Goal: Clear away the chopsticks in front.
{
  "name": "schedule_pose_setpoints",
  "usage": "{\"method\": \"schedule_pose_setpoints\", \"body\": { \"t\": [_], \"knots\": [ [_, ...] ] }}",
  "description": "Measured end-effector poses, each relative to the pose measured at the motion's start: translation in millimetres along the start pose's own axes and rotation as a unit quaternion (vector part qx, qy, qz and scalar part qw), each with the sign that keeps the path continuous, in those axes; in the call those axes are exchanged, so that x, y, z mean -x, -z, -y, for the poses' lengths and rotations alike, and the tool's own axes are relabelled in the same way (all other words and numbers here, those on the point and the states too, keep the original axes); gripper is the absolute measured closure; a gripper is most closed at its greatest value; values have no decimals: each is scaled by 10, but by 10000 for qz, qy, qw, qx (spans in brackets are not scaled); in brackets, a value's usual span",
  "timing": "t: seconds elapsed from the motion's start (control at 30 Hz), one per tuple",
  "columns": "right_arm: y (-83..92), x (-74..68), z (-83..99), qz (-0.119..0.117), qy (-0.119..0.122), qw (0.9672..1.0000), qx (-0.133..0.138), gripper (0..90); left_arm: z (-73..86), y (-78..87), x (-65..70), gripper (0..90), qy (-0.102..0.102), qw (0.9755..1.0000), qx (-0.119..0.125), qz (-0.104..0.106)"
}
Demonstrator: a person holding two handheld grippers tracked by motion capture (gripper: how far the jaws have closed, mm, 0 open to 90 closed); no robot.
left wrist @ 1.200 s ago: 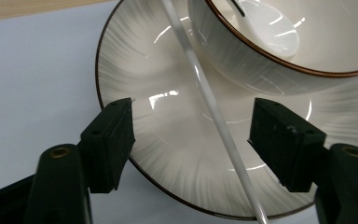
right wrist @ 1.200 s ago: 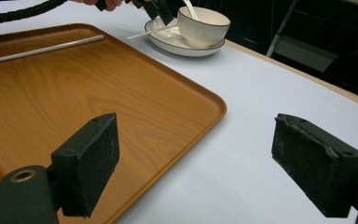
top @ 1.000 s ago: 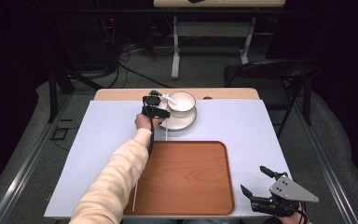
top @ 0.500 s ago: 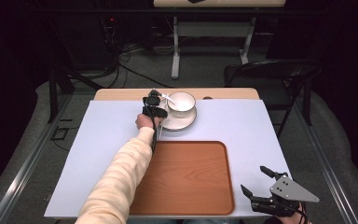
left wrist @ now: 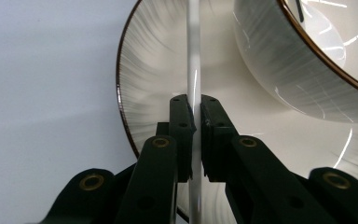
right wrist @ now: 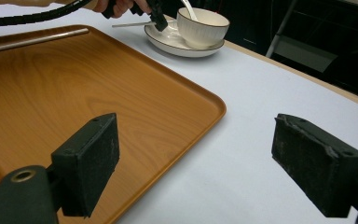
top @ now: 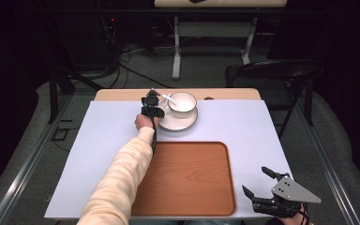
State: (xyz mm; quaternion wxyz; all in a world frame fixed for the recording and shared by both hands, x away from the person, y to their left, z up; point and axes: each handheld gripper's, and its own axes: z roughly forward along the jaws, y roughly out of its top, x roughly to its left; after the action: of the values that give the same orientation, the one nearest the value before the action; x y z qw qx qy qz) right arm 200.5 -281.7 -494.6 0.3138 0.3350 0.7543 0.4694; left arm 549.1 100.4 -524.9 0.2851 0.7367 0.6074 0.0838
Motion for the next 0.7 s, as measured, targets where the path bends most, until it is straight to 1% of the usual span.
{"method": "schedule_pose_setpoints", "body": {
  "t": [0.03, 0.07, 0.13, 0.27, 0.33, 0.53, 0.63, 0.7],
  "knots": [
    [1, 0, 0, 4, -3, 10000, 4, 143, -8, 30, -24, 849, 29, 10000, 59, 3],
    [1, 0, 0, 4, -3, 10000, 4, 143, -8, 30, -24, 850, 29, 10000, 59, 3],
    [0, 0, 0, 2, -3, 10000, 4, 143, -19, 72, -46, 850, 66, 9999, 126, 10],
    [-1, -1, -1, 7, -7, 10000, -1, 143, -45, 164, -97, 850, 78, 9997, 219, -32],
    [0, -1, -1, 5, -2, 10000, 0, 143, -53, 210, -138, 849, 143, 9995, 280, -34],
    [-2, -1, -1, 9, -10, 10000, -11, 143, -60, 358, -252, 849, 144, 9991, 394, -74],
    [-1, -2, -2, 7, -1, 10000, -6, 143, -52, 447, -315, 849, 144, 9989, 446, -60],
    [-3, -1, -1, 15, -6, 10000, -11, 143, -42, 526, -361, 850, 185, 9985, 520, -39]
  ]
}}
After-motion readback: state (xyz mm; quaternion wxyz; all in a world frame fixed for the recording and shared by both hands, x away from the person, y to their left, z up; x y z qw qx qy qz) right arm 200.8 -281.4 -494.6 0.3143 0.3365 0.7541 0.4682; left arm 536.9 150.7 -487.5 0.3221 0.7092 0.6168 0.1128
